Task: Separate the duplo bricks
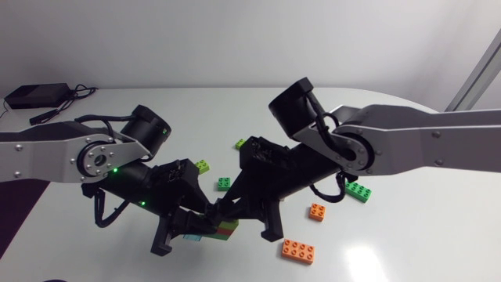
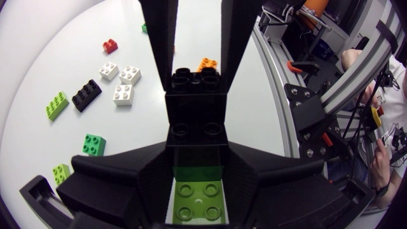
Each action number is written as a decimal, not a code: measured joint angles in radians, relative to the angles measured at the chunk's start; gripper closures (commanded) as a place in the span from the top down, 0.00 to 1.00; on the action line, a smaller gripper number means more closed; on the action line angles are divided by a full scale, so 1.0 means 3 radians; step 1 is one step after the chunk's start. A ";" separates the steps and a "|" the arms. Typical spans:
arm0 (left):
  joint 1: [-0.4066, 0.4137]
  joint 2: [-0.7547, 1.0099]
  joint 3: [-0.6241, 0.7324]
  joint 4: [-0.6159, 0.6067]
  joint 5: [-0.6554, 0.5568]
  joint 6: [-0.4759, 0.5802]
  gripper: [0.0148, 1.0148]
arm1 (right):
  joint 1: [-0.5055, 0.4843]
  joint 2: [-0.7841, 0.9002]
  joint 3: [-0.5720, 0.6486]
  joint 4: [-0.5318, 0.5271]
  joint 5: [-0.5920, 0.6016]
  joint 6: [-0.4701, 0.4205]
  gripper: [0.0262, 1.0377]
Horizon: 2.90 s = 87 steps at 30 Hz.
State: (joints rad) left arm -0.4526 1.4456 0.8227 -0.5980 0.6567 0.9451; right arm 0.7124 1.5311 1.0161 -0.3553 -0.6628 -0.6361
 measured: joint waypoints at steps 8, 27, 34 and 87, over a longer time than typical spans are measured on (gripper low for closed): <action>-0.0023 -0.0078 -0.0064 0.0098 -0.0048 0.0011 0.29 | -0.0106 0.0137 0.0224 -0.0308 -0.0226 -0.0048 0.26; 0.0314 -0.0207 -0.0120 0.0164 -0.0181 0.0014 0.29 | -0.0654 -0.0134 0.0022 -0.0188 0.0238 -0.0196 0.25; 0.0329 -0.0198 -0.0120 0.0448 -0.0512 -0.0062 0.30 | -0.1157 -0.0134 -0.0295 -0.0006 0.0632 -0.0404 0.25; 0.0023 -0.0112 -0.0118 0.0799 -0.1081 -0.0688 0.30 | -0.1241 0.0343 -0.0314 0.0735 0.1615 -0.0596 0.96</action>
State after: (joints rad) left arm -0.4458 1.4120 0.7872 -0.3584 0.3325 0.7387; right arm 0.3401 1.6341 0.9218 -0.1349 -0.1783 -0.8150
